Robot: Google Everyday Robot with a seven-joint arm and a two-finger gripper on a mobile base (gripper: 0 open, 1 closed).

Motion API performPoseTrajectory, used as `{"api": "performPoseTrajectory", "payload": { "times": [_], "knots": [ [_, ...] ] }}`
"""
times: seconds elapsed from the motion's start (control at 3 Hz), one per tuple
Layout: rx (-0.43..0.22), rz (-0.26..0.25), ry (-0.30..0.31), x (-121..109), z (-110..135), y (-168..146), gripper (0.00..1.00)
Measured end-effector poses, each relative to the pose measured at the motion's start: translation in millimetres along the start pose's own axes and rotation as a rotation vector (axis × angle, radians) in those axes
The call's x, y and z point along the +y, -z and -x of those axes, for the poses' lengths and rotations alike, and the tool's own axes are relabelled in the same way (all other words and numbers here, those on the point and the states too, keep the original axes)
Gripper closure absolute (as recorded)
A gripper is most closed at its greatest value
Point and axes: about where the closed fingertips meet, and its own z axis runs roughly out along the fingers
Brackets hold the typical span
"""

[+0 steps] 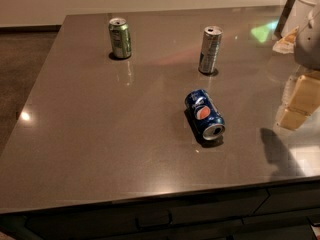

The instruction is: Place pepsi can upright

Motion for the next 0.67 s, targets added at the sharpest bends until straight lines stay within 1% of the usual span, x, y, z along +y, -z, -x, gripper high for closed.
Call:
{"api": "performPoseTrajectory", "payload": {
  "times": [0.33, 0.67],
  "knots": [
    [0.0, 0.0, 0.0, 0.0, 0.0, 0.0, 0.0],
    [-0.008, 0.004, 0.026, -7.4, 4.5, -4.8, 0.0]
  ]
}}
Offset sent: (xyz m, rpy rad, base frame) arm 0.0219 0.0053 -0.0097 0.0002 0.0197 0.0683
